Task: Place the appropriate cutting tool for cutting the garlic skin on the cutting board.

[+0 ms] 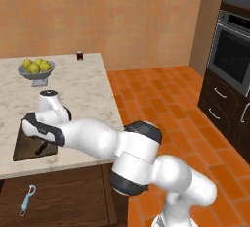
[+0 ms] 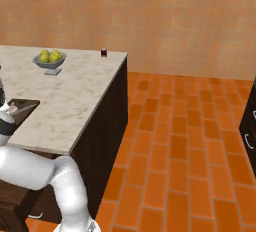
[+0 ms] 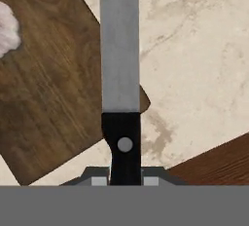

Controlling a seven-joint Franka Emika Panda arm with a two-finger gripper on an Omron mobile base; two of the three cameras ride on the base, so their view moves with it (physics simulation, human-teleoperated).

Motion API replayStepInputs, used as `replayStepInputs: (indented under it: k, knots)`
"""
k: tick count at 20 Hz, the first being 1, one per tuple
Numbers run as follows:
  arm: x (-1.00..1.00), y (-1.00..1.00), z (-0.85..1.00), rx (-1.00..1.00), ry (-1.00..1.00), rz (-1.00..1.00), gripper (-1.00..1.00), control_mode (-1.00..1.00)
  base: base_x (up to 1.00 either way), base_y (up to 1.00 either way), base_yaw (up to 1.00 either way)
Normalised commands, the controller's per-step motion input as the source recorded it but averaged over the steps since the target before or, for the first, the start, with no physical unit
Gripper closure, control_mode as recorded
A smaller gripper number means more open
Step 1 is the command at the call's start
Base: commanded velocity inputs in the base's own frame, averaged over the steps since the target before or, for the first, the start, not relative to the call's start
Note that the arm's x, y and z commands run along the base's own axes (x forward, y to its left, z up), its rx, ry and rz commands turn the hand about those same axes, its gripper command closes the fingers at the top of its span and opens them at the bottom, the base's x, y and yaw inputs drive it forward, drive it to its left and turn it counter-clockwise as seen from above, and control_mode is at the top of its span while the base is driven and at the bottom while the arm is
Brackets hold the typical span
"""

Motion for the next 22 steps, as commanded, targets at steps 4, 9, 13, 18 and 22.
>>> replayStepInputs:
  k: [4, 9, 13, 18, 22]
  knots:
    - [0.55, 0.23, -0.23, -0.07, 0.00, 0.11, 1.00, -1.00, 0.00, 0.00, 0.00]
    - [0.49, 0.25, -0.45, -0.04, 0.00, 0.09, 1.00, -1.00, 0.00, 0.00, 0.00]
    - [0.21, 0.29, -0.49, 0.00, 0.00, 0.07, 1.00, -1.00, 0.00, 0.00, 0.00]
    - [0.11, 0.31, -0.37, 0.00, 0.00, 0.04, 1.00, -1.00, 0.00, 0.00, 0.00]
    - [0.02, 0.22, -0.26, 0.00, 0.00, 0.05, 1.00, -1.00, 0.00, 0.00, 0.00]
